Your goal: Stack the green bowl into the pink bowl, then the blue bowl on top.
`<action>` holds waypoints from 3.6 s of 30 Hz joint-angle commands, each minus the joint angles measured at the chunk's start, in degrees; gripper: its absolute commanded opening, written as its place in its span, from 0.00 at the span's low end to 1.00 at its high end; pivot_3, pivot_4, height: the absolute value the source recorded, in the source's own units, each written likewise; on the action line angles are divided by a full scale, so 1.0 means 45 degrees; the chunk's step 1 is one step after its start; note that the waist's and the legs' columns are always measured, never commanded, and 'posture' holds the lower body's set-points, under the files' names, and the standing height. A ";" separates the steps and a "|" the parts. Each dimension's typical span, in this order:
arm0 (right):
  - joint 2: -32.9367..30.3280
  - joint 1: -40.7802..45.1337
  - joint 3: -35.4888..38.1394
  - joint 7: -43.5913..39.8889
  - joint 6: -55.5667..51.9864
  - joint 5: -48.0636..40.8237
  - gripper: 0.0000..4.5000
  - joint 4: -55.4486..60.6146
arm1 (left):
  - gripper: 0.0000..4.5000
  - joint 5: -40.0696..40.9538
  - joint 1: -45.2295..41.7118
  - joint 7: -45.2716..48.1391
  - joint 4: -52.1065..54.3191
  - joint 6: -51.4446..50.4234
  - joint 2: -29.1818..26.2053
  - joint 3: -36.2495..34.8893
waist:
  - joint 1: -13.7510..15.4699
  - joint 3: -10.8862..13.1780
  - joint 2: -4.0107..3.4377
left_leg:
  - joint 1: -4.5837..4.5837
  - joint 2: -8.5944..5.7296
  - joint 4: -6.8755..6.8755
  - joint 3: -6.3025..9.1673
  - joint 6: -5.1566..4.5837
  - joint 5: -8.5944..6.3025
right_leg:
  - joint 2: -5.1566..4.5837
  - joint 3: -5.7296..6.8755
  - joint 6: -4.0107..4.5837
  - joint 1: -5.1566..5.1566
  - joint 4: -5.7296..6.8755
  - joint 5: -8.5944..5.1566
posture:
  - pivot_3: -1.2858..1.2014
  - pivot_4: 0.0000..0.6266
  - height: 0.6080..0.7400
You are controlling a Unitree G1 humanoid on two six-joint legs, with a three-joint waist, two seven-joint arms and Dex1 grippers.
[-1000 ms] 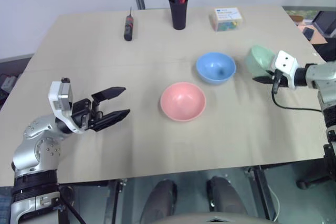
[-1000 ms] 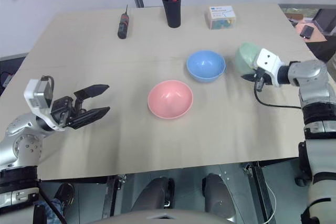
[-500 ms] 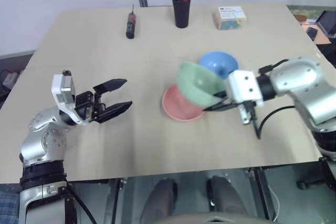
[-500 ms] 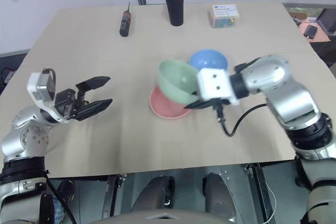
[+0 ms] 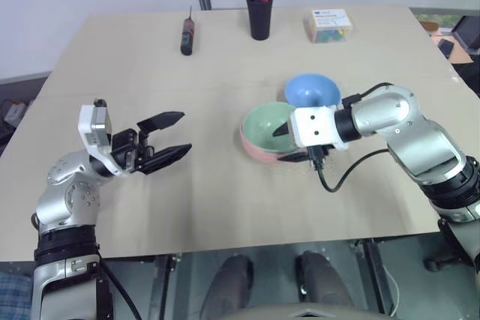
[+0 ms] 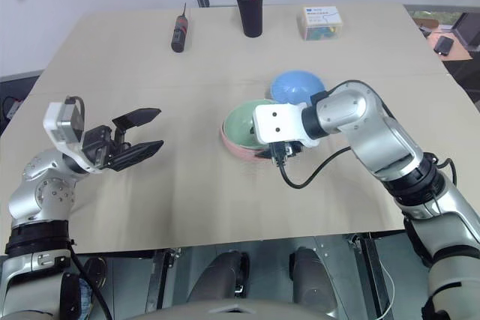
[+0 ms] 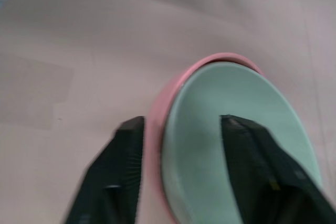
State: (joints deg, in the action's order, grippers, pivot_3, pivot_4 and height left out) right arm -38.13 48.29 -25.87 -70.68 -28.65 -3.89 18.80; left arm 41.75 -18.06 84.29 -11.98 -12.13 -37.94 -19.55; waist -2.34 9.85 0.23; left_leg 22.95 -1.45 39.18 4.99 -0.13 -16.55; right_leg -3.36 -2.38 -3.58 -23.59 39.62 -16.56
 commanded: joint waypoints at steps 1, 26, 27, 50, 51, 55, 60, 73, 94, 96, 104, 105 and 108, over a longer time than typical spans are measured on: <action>0.0220 0.0293 0.0584 0.0422 -0.0189 -0.0201 0.83 0.0722 | 1.00 0.0025 -0.0151 0.0162 0.0051 0.0142 -0.0068 -0.0041 | -0.0012 0.0000 0.0000 | -0.0001 0.0000 0.0000 0.0000 0.0000 0.0000 | 0.0001 -0.0001 0.0000 0.0000 0.0000 0.0000 | 0.52 0.24 1.00; 0.1393 0.1523 0.0503 0.2466 0.5605 0.2934 0.99 -0.8690 | 1.00 0.0241 -0.0348 0.0240 0.0117 -0.0002 0.0308 -0.0164 | -0.0039 -0.0003 0.0005 | -0.0014 0.0006 0.0003 -0.0029 0.0002 0.0001 | 0.0020 -0.0027 0.0000 -0.0007 0.0018 0.0000 | 0.52 0.24 1.00; 0.1558 0.1582 0.0513 0.2578 0.5761 0.3022 0.94 -0.9136 | 1.00 0.0244 -0.0320 0.0232 0.0140 -0.0007 0.0295 -0.0184 | -0.0043 -0.0003 0.0005 | -0.0012 0.0005 0.0003 -0.0027 0.0002 0.0001 | 0.0018 -0.0025 0.0000 -0.0007 0.0017 0.0000 | 0.52 0.24 1.00; 0.1458 0.2498 0.1633 0.2024 0.6568 0.2567 0.01 -0.8671 | 1.00 0.0293 -0.0285 0.0257 0.0239 -0.0088 0.0297 -0.0141 | -0.0068 0.0000 0.0001 | -0.0013 0.0007 0.0003 -0.0029 0.0003 0.0002 | 0.0023 -0.0029 0.0000 -0.0012 0.0021 0.0000 | 0.52 0.24 1.00; 0.1434 0.2552 0.1735 0.1649 0.6301 0.2247 0.01 -0.8015 | 1.00 0.0321 -0.0297 0.0295 0.0219 -0.0098 0.0297 -0.0153 | -0.0069 0.0000 -0.0001 | -0.0011 0.0007 0.0002 -0.0029 0.0003 0.0002 | 0.0023 -0.0029 0.0000 -0.0015 0.0022 0.0000 | 0.52 0.24 1.00; 0.1550 0.2638 0.1931 0.0490 0.4682 0.0886 0.01 -0.5195 | 1.00 0.0270 -0.0582 0.0565 -0.0155 0.0063 0.0223 -0.0188 | -0.0104 0.0000 0.0000 | -0.0009 0.0017 -0.0004 -0.0025 0.0003 0.0002 | 0.0027 -0.0027 0.0000 -0.0017 0.0021 0.0000 | 0.52 0.24 1.00; 0.1218 0.1987 0.1450 -0.0638 0.2975 -0.0167 0.01 -0.2050 | 1.00 0.0181 -0.0807 0.0817 -0.0512 0.0183 0.0204 -0.0195 | -0.0022 -0.0001 0.0002 | -0.0011 0.0012 0.0004 -0.0016 0.0003 0.0002 | 0.0021 -0.0019 0.0000 -0.0007 0.0020 0.0000 | 0.52 0.24 1.00; 0.1034 0.1466 0.0862 -0.0675 0.0393 -0.0971 0.28 0.0815 | 1.00 -0.0033 -0.1336 0.1273 -0.1328 0.0455 0.0172 -0.0083 | -0.0030 -0.0003 0.0006 | -0.0012 0.0010 0.0011 -0.0008 0.0003 0.0002 | 0.0021 -0.0013 0.0000 -0.0005 0.0028 0.0000 | 0.52 0.24 1.00; -0.0807 -0.6303 0.9792 -0.0610 0.1123 -0.5470 0.67 -0.1080 | 1.00 -0.1764 0.1215 -0.1576 0.0208 0.2159 0.0381 -0.0013 | 0.0008 -0.0030 0.0056 | -0.0016 0.0002 -0.0023 -0.0036 -0.0029 -0.0017 | -0.0045 -0.0031 -0.0001 0.0003 -0.0003 0.0000 | 0.52 0.24 1.00; -0.0427 -0.7339 1.0408 -0.1190 0.2592 -0.5682 0.67 -0.2174 | 1.00 -0.1702 0.1427 -0.1594 0.0438 0.2181 0.0454 0.0041 | 0.0058 -0.0047 0.0077 | -0.0058 0.0022 -0.0024 -0.0006 -0.0061 -0.0035 | -0.0027 0.0004 0.0000 0.0047 0.0003 0.0000 | 0.52 0.24 1.00; 0.0140 -0.8399 1.0320 -0.2354 0.6085 -0.5773 0.67 -0.4827 | 1.00 -0.1751 0.1435 -0.1655 0.0524 0.2474 0.0614 0.0354 | 0.0024 -0.0030 0.0050 | -0.0137 0.0007 0.0003 -0.0035 -0.0072 -0.0037 | 0.0006 -0.0026 -0.0006 0.0106 0.0040 0.0003 | 0.52 0.24 1.00; 0.0147 -0.8397 1.0255 -0.2366 0.6326 -0.5726 0.67 -0.5108 | 1.00 -0.1762 0.1395 -0.1635 0.0473 0.2565 0.0643 0.0371 | 0.0027 -0.0027 0.0046 | -0.0158 0.0014 -0.0004 -0.0032 -0.0072 -0.0037 | 0.0014 -0.0025 -0.0005 0.0123 0.0037 0.0003 | 0.52 0.24 1.00; 0.0192 -0.8237 1.0132 -0.2410 0.6893 -0.5725 0.67 -0.5828 | 1.00 -0.1767 0.1315 -0.1628 0.0433 0.2677 0.0702 0.0420 | 0.0022 -0.0025 0.0044 | -0.0178 0.0013 -0.0009 -0.0046 -0.0071 -0.0037 | 0.0013 -0.0041 -0.0005 0.0136 0.0038 0.0003 | 0.52 0.24 1.00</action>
State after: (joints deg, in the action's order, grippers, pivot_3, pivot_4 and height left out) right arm -37.02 10.41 18.93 -81.01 -0.02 -28.68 -6.81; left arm 33.11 -11.43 77.00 -11.56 -1.16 -34.51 -17.36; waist -2.24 9.73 0.42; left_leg 22.11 -1.40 39.14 4.78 -0.45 -16.72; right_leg -3.31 -2.56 -3.60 -22.93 39.77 -16.54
